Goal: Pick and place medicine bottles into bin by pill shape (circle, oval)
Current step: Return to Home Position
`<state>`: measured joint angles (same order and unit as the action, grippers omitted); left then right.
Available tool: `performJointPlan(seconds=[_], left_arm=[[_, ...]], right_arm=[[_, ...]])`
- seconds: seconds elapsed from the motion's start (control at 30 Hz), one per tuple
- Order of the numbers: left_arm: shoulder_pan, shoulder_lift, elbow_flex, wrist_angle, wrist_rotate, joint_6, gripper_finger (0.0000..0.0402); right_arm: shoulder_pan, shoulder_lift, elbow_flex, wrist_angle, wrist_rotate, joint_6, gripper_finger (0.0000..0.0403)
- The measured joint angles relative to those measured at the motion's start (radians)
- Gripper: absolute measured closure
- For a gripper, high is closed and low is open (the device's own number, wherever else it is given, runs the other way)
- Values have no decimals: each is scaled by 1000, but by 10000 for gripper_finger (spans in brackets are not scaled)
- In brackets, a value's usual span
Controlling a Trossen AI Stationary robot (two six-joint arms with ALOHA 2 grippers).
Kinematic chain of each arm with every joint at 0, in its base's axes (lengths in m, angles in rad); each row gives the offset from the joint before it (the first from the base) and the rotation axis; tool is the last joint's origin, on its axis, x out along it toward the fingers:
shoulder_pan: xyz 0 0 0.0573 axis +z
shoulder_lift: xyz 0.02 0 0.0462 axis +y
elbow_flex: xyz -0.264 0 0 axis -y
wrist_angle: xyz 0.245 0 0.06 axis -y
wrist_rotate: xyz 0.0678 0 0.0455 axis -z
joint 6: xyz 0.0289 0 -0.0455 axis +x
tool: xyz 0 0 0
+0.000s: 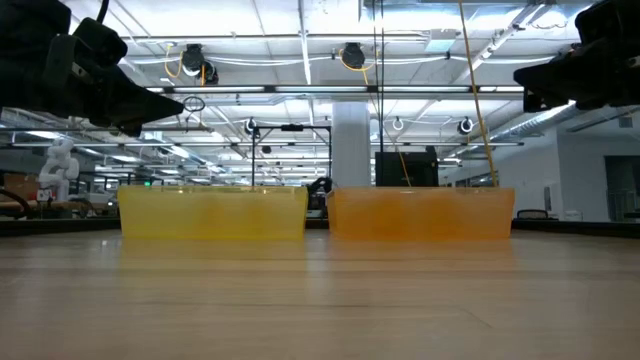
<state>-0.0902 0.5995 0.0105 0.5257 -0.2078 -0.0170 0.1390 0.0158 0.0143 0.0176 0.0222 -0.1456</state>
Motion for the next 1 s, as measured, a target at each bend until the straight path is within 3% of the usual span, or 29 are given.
performJointPlan(seconds=[0.33, 1.0], left_arm=[[0, -24, 0, -22, 62, 1, 396], [0, -341, 0, -295, 103, 101, 398]], right_arm=[[-1, 0, 0, 16, 3, -23, 403], [-1, 0, 0, 20, 3, -23, 403]])
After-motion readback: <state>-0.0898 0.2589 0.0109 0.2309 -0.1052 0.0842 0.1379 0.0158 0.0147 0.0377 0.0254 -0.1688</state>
